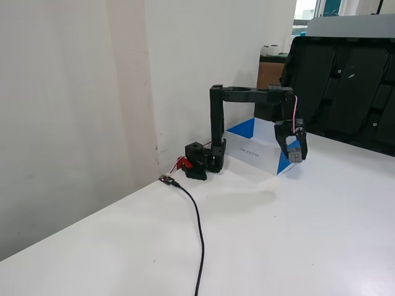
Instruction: Pick the gray block and keep it in the box.
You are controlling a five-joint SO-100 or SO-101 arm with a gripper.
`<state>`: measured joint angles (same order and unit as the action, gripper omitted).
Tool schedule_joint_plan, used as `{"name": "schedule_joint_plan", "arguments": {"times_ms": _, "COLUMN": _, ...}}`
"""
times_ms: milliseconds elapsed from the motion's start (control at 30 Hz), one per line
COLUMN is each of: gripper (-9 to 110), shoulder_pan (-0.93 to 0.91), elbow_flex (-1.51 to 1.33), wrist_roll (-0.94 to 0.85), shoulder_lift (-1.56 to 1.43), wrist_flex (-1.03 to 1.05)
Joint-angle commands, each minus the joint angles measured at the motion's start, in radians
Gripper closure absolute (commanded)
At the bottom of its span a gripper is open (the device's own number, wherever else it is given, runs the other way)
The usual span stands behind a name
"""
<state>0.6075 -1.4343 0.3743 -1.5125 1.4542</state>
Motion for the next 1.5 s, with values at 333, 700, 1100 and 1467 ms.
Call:
{"name": "schedule_joint_plan", "arguments": {"times_ms": 333, "gripper": 101, "shoulder_pan": 0.403, "elbow_flex": 0.089, "wrist_roll": 0.061, "shoulder_lift": -0.278, "wrist_flex": 0.114}}
{"name": "schedule_joint_plan", "arguments": {"times_ms": 700, "gripper": 93, "shoulder_pan": 0.678, "elbow_flex": -0.055, "wrist_roll": 0.104, "shoulder_lift": -0.307, "wrist_flex": 0.040}}
{"name": "schedule_joint_plan", "arguments": {"times_ms": 1100, "gripper": 75, "shoulder_pan": 0.669, "elbow_flex": -0.135, "wrist_roll": 0.051, "shoulder_lift": -0.331, "wrist_flex": 0.003}}
{"name": "schedule_joint_plan", "arguments": {"times_ms": 1467, "gripper": 96, "shoulder_pan": 0.293, "elbow_flex": -0.218, "wrist_roll": -0.262, "shoulder_lift": -0.477, "wrist_flex": 0.020}}
